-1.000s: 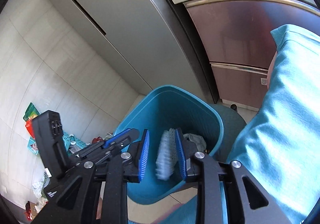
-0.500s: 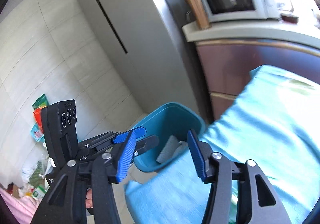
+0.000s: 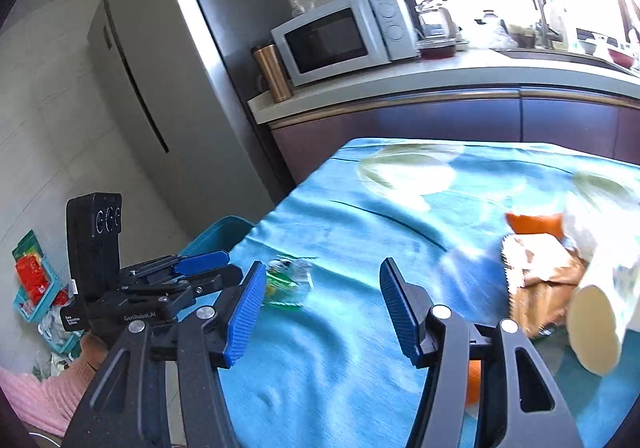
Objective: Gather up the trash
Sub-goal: 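Return both tools to the table toward the clear wrapper and paper cup, then grasp the clear plastic wrapper with the left tool while the right tool grasps the paper cup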
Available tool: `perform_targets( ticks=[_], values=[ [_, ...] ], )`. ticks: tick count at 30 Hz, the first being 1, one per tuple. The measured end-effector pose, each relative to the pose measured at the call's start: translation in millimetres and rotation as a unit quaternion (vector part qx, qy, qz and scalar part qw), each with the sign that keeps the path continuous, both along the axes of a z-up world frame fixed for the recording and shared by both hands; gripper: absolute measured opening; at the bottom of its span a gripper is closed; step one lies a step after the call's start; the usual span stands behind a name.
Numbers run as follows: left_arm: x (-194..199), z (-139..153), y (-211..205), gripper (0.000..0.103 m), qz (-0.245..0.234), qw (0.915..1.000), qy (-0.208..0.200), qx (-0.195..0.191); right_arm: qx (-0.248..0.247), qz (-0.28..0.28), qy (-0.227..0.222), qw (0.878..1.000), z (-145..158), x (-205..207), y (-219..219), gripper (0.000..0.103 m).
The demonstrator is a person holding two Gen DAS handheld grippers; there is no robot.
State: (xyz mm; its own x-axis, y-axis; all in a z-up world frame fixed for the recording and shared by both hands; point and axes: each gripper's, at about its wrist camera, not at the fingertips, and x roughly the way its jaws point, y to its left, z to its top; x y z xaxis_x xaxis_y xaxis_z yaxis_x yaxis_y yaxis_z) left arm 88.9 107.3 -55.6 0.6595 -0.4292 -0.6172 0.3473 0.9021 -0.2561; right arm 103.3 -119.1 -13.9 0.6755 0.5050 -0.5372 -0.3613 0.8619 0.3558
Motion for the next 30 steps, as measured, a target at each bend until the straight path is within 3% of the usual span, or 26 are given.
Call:
perform_targets(
  ticks=[6, 13, 22, 28, 30],
  values=[
    [15, -12, -15, 0.065, -0.003, 0.9996, 0.029, 0.001, -0.019, -0.079, -0.001, 0.997, -13, -19, -60, 0.057],
    [25, -23, -24, 0.063, -0.008, 0.9981, 0.06, 0.003, -0.037, -0.174, 0.004, 0.984, -28, -27, -122, 0.057],
    [27, -28, -31, 0.054, -0.008, 0.9973, 0.073, 0.004, -0.085, -0.206, 0.018, 0.975, -49, -16, -135, 0.056],
    [26, -27, -33, 0.046, -0.009, 0.9974, 0.072, 0.007, -0.091, -0.214, 0.031, 0.972, -54, -11, -141, 0.042],
    [26, -26, -33, 0.036, -0.009, 0.9973, 0.072, 0.004, -0.09, -0.215, 0.033, 0.972, -55, -11, -143, 0.033]
  ],
)
